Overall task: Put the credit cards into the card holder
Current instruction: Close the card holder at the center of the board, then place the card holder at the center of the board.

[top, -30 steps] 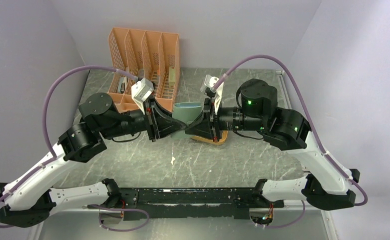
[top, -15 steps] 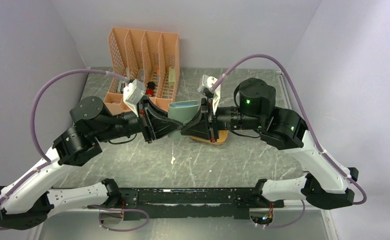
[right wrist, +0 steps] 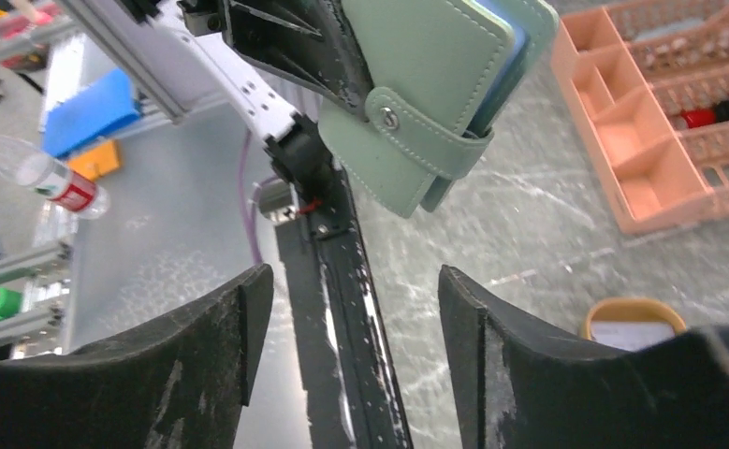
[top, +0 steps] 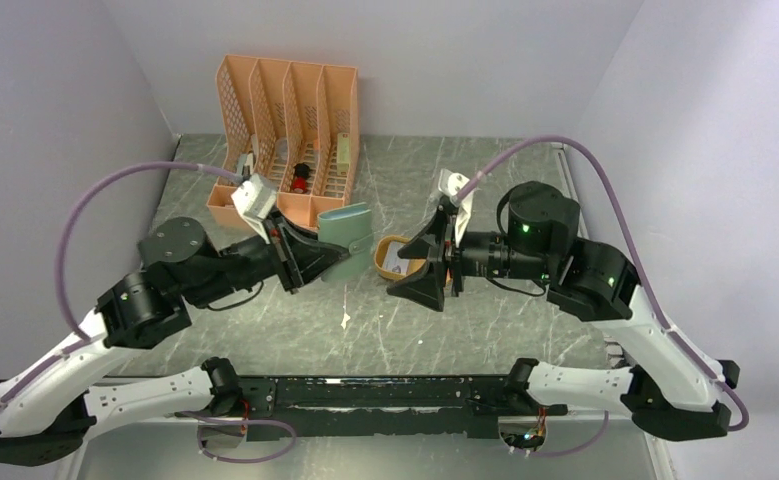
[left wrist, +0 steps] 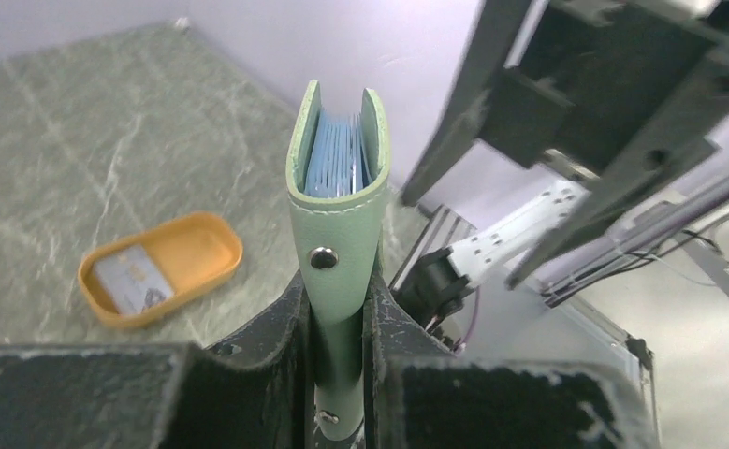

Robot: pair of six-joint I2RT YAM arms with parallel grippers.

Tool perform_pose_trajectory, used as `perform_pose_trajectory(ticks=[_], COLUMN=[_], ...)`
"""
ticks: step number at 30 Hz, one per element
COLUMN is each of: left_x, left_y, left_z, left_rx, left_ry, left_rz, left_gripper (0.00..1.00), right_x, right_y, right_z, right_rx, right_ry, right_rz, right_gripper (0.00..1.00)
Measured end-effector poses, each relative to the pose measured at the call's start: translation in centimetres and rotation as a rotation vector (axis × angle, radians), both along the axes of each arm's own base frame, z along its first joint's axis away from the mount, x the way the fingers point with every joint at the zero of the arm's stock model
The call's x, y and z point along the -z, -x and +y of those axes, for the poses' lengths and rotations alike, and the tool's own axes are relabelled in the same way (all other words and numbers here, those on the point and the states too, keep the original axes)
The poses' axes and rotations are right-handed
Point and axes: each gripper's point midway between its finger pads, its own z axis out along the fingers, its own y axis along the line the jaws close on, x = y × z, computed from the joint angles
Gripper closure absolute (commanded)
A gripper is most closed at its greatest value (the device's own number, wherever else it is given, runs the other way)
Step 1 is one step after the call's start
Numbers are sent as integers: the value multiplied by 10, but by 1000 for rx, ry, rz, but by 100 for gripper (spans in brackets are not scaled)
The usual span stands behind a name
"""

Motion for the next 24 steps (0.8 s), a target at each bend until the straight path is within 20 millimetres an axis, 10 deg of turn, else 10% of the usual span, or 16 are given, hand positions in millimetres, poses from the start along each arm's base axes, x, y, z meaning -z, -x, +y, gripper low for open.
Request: perform_pose_trajectory(ticks=[3, 9, 12, 24], left_x=[47, 257, 327, 372], left_y=[-12, -12, 2, -10], left_z=[-3, -6, 15, 10], left_rx=[-59, -135, -169, -244], left_ry=[-65, -410, -537, -561], left_rz=[90, 441, 566, 617], left_gripper=[95, 95, 95, 95], right_x=[22, 68, 82, 91], right_y=[-3, -23, -30, -48], right_z=[-11, -23, -24, -22], right_rx=[68, 247, 307, 413], right_ry=[16, 10, -8, -71], right_rz=[28, 100, 127, 157], right_gripper=[24, 21, 21, 21])
